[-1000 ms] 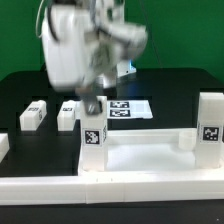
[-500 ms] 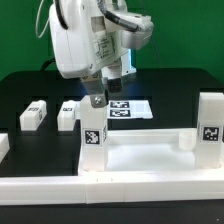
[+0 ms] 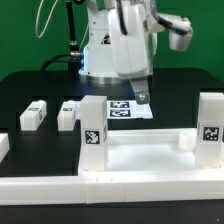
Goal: Assemble desk
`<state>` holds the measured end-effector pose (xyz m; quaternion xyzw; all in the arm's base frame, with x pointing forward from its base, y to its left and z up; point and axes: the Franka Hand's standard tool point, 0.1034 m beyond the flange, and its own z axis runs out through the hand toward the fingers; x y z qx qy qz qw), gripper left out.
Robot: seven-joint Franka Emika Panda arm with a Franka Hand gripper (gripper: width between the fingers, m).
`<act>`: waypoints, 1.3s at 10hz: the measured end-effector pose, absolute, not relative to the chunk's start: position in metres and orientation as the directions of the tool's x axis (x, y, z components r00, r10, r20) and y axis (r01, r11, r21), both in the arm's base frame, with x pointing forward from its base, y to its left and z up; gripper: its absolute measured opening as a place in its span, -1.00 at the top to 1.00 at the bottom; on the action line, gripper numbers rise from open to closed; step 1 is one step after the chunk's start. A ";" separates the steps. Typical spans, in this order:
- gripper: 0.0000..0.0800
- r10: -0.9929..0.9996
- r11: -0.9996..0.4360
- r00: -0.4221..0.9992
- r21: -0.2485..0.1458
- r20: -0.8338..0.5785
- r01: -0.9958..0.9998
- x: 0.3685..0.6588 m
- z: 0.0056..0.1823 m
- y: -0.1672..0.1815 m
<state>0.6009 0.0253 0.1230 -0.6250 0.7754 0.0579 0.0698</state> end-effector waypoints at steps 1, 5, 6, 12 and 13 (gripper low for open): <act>-0.62 -0.962 0.211 -0.206 -0.006 -0.179 -0.977 0.603 0.123 0.025; -0.62 -0.967 0.207 -0.200 -0.028 -0.159 -0.978 0.588 0.108 0.031; -0.62 -0.973 0.195 -0.185 -0.066 -0.134 -0.979 0.573 0.096 0.031; -0.62 -0.992 0.126 -0.124 -0.049 -0.035 -0.991 0.512 0.011 0.060; -0.62 -0.992 0.124 -0.122 -0.050 -0.035 -0.991 0.512 0.011 0.060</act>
Offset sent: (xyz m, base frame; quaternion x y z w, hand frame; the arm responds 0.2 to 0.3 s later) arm 0.0000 0.0000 0.0000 0.0000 0.0000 0.0000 1.0000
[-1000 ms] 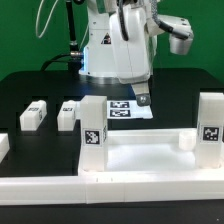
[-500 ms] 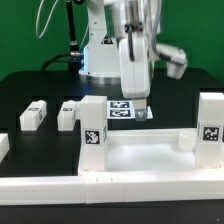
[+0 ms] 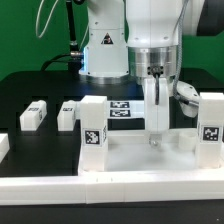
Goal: Assemble desk
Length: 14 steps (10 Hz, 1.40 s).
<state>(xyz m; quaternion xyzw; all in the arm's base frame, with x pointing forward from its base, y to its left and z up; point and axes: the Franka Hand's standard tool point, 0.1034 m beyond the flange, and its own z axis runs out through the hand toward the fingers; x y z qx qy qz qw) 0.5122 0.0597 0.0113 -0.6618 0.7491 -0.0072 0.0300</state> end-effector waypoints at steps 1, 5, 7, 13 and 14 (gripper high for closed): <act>-0.62 -0.992 0.123 -0.121 -0.050 -0.035 -0.991 0.512 0.011 0.060; 0.50 -0.992 0.120 -0.118 -0.049 -0.034 -0.992 0.512 0.011 0.060; 0.86 -0.994 0.110 -0.108 -0.049 -0.035 -0.993 0.511 0.011 0.061; 0.86 -0.994 0.105 -0.104 -0.050 -0.034 -0.993 0.511 0.010 0.060; 0.86 -0.994 0.105 -0.104 -0.050 -0.034 -0.993 0.511 0.010 0.060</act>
Offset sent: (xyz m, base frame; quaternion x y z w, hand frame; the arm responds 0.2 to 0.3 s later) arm 0.0000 0.0000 0.0000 0.0000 0.0000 0.0000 1.0000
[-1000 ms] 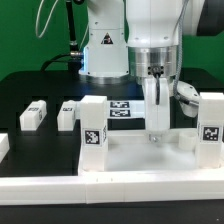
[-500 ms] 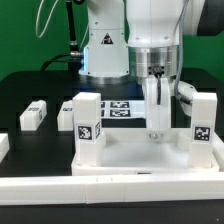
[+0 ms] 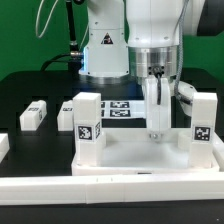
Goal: Assemble desk
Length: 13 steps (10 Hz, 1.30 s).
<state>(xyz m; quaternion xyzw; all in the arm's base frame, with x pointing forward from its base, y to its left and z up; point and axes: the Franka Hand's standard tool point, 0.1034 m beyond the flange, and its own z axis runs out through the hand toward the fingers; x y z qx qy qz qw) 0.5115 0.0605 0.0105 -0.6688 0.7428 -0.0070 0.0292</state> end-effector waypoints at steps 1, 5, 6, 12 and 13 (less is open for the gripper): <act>0.86 -0.994 0.105 -0.103 -0.050 -0.034 -0.993 0.511 0.010 0.060; 0.86 -0.975 -0.220 0.221 -0.042 -0.014 -0.975 0.498 0.012 0.037; 0.85 -0.944 -0.330 0.331 -0.033 -0.013 -0.943 0.493 0.010 0.032; 0.78 -0.833 -0.553 0.553 -0.022 -0.005 -0.833 0.483 0.010 0.017; 0.78 -0.775 -0.632 0.632 -0.010 -0.008 -0.775 0.481 0.010 0.013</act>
Offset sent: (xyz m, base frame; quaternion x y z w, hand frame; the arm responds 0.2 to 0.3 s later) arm -0.0144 -0.0254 0.0150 0.0160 -0.0158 -0.2154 0.9763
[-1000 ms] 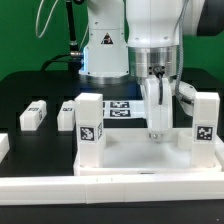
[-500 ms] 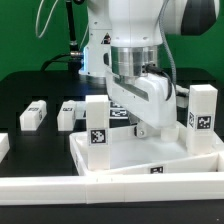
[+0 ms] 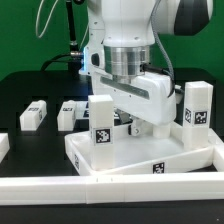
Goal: Assemble desk
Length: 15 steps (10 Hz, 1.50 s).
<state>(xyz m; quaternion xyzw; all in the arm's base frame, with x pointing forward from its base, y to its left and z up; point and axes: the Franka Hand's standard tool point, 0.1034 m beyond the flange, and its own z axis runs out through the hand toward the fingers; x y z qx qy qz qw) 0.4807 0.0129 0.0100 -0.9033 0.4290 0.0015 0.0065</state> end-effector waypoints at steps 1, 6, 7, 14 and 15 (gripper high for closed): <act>0.77 -0.696 -0.718 0.717 0.015 -0.023 -0.696 0.475 0.010 0.002; 0.77 -0.395 -0.918 0.918 0.046 -0.017 -0.394 0.478 0.010 -0.014; 0.81 -0.321 -0.946 0.947 0.045 -0.021 -0.320 0.478 0.010 -0.016; 0.81 0.283 -0.953 0.959 0.108 -0.007 0.282 0.524 0.014 -0.028; 0.81 0.280 -0.954 0.960 0.109 -0.005 0.279 0.524 0.015 -0.029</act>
Offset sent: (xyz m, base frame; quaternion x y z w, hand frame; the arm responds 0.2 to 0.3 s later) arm 0.0354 0.0242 0.0007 0.0217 0.0237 -0.2483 0.9681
